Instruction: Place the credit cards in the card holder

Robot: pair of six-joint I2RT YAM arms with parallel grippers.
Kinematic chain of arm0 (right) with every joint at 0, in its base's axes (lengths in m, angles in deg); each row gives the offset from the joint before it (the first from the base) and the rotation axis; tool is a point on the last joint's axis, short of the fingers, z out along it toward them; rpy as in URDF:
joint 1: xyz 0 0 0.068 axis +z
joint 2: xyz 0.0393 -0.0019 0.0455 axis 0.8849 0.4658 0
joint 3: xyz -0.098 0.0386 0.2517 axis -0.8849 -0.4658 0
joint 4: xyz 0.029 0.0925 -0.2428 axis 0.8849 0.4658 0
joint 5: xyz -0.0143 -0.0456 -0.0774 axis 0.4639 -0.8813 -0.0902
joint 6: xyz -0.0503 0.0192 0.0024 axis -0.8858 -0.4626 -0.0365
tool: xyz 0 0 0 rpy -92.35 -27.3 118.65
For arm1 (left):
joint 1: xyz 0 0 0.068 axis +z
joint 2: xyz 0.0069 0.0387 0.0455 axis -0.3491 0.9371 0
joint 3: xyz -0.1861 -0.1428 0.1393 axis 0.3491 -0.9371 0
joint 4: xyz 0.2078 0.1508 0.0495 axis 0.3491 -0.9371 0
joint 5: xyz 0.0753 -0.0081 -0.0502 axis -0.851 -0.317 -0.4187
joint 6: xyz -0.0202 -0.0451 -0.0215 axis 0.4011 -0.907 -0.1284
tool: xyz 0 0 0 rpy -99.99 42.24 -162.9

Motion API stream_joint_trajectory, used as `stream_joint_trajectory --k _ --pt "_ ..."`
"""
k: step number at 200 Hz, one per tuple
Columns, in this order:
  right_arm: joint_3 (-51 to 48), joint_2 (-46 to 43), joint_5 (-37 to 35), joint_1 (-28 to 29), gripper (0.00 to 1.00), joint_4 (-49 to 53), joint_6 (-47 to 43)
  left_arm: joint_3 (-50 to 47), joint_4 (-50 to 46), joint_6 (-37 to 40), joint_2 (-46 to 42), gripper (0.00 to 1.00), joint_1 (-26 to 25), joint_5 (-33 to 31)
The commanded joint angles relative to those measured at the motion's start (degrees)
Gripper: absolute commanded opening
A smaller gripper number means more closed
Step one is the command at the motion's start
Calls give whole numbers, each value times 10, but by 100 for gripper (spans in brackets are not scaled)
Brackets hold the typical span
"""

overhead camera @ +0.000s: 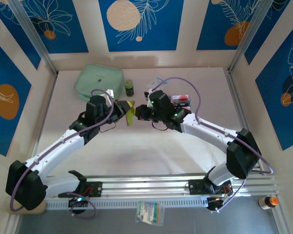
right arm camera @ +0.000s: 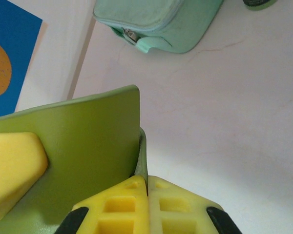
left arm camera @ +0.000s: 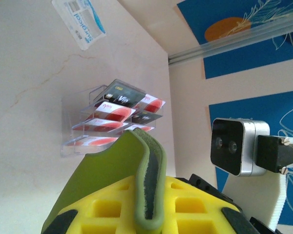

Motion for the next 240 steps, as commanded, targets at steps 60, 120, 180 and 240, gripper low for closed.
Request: stream_joint_trajectory --k 60,120,180,240 --pt "-58 83 -113 -52 0 166 -7 66 280 -111 -70 0 -3 95" --pt "-40 -16 -73 -35 0 168 -17 35 249 -70 -59 0 7 100" --pt "-64 -178 14 -93 0 141 -23 -21 242 28 -58 0 29 118" --pt "-81 -233 152 -99 61 47 -30 -94 422 -55 14 0 54 165"
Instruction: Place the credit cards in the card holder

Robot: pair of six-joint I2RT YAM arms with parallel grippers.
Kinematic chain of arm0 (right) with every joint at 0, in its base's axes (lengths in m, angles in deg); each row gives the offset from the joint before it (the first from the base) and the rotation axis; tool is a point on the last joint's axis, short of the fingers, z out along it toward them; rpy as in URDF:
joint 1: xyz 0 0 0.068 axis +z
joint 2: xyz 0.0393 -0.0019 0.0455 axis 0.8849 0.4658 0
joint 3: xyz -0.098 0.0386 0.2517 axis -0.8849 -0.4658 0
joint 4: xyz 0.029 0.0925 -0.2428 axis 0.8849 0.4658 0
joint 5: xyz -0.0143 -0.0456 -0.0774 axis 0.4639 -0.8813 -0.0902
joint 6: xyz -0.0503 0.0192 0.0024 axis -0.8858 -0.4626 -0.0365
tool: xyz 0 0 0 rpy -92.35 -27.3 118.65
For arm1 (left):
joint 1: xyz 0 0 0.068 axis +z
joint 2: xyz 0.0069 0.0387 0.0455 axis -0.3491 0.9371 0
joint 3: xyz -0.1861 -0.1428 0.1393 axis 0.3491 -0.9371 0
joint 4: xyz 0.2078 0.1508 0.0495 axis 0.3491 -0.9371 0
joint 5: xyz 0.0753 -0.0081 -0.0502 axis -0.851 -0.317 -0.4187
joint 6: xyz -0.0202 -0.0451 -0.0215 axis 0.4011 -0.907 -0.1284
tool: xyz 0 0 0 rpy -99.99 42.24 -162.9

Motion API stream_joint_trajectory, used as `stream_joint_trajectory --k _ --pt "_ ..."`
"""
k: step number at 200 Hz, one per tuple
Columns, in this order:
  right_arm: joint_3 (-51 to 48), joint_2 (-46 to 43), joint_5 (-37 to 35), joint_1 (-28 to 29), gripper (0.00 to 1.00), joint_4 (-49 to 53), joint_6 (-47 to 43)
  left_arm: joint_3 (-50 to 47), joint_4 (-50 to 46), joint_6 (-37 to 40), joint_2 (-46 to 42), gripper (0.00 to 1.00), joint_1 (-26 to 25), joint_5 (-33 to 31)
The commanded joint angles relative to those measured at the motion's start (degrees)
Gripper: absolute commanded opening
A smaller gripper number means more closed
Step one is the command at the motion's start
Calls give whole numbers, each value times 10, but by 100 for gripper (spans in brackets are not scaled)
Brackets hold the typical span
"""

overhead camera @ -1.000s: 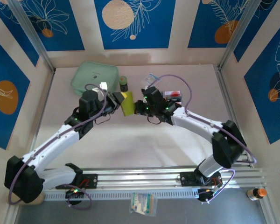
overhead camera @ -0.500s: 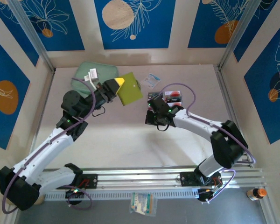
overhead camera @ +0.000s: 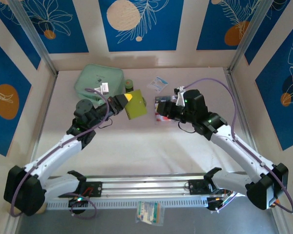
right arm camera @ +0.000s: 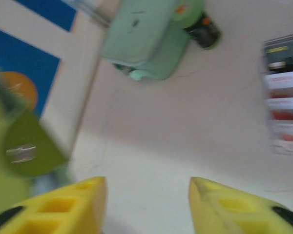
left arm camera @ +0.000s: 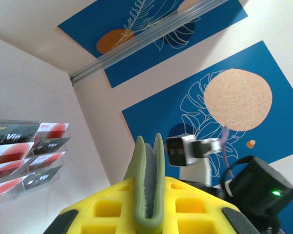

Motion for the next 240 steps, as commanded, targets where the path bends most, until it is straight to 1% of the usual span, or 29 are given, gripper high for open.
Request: stream_joint_trajectory --k 1,19,39,70,111,163,190,211,234,240 --pt "-12 3 74 14 62 -51 -9 -17 125 -47 30 0 14 36" --pt "-3 13 73 29 68 -73 -13 -26 179 -84 56 0 20 46" --pt "13 30 66 41 69 -80 -18 -32 214 -109 72 0 23 47" --pt "33 66 56 40 69 -92 -22 -33 247 -132 88 0 25 51" --pt "41 99 63 16 64 -124 -8 -38 290 -161 108 0 27 57" --pt "15 97 97 -30 58 -169 30 -36 322 -180 129 0 29 62" --pt "11 101 113 -37 56 -178 38 -33 339 -193 138 0 30 59" --pt "2 107 126 -39 54 -193 48 -33 383 -222 155 0 29 45" --pt "-12 109 140 -41 52 -219 69 -32 469 -279 189 0 29 17" --pt "-15 109 143 -41 51 -225 74 -31 473 -291 196 0 29 13"
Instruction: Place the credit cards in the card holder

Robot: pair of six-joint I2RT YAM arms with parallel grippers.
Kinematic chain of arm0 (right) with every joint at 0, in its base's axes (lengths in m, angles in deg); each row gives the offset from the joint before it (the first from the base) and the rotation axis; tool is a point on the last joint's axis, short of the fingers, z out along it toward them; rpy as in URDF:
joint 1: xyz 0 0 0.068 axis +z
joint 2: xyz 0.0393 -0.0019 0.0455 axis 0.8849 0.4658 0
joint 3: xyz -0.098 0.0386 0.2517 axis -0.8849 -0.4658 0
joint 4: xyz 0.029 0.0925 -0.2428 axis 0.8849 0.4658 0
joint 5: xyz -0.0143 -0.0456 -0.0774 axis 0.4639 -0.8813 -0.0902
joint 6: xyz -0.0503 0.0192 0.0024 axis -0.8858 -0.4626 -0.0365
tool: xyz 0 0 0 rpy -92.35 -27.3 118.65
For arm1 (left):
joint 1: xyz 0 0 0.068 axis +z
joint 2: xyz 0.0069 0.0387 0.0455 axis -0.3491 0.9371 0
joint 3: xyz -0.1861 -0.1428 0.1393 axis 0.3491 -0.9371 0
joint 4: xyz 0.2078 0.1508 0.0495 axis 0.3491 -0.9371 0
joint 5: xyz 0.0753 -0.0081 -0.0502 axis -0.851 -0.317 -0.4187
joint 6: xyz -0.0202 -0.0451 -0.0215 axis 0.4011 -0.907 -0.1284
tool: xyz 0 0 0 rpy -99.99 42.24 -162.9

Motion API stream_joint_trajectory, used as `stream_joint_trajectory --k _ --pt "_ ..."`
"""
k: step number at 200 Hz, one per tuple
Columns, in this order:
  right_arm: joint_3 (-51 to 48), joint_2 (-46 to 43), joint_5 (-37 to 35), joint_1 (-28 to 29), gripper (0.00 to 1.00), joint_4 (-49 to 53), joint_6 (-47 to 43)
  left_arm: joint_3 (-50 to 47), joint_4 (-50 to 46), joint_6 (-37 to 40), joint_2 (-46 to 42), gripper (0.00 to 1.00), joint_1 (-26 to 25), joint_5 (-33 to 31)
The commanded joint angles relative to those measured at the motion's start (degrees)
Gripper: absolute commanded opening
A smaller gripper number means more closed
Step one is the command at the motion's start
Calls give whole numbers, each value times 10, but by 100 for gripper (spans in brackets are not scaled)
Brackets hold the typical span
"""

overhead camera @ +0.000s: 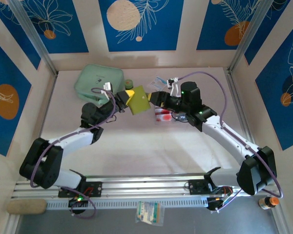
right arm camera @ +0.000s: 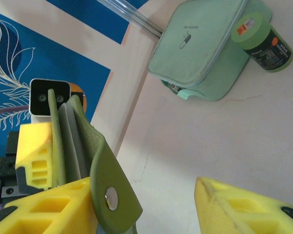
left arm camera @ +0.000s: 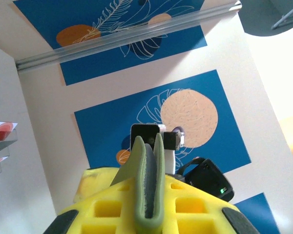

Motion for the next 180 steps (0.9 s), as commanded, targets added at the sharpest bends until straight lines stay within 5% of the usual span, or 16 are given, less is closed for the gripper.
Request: stream_joint_trajectory --k 1,180 --pt "-18 6 30 -4 51 -34 26 9 117 -66 25 0 6 -27" --pt "-95 1 138 -46 47 -230 168 42 117 -81 21 0 5 -39"
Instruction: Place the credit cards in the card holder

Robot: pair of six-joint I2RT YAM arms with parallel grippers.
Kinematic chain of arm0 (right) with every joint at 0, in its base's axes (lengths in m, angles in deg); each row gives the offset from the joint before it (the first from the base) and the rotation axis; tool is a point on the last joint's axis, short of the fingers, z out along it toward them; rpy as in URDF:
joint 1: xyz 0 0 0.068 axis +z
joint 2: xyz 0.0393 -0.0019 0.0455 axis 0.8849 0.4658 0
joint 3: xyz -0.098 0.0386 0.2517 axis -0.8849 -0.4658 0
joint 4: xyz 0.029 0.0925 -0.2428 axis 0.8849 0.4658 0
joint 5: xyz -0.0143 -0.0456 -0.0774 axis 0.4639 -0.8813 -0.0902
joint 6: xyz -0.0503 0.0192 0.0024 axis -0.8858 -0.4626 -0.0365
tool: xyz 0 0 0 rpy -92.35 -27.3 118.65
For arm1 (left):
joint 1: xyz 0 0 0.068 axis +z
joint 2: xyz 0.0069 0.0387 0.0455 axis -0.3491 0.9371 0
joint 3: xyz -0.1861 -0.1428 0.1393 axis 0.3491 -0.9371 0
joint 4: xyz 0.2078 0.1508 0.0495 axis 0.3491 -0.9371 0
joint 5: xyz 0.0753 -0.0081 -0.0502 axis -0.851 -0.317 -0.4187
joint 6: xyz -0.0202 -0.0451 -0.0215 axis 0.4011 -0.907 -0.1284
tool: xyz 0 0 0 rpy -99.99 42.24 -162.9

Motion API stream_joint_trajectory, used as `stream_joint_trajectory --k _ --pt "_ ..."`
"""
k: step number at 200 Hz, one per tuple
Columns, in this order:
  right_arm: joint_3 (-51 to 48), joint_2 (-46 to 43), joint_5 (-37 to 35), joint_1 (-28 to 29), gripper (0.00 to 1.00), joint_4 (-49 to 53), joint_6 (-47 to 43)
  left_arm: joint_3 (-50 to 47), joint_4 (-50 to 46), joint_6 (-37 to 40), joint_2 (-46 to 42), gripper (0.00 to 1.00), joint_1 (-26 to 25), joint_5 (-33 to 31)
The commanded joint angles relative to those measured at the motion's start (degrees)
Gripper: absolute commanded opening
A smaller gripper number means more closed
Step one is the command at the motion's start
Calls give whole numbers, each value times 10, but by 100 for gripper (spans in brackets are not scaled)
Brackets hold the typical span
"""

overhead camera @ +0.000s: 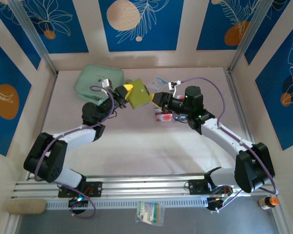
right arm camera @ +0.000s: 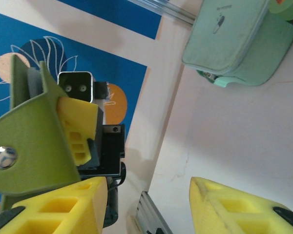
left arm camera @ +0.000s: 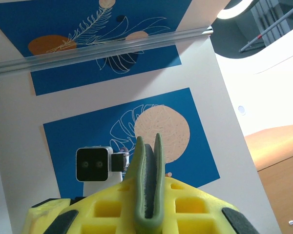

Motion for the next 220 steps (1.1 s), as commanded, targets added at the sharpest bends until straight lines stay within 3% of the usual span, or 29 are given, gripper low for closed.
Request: stream_joint_trajectory --k 1,52,110,220 --pt "-14 -13 28 -7 48 -44 26 18 49 -8 -9 0 5 -9" --pt "-57 -53 28 -17 47 -86 52 21 50 -10 -9 0 5 -11" --pt "-79 -31 27 9 48 -195 104 25 50 -15 -9 0 5 -16" --pt "-78 -18 8 35 47 -214 108 20 50 -15 -10 0 5 -17"
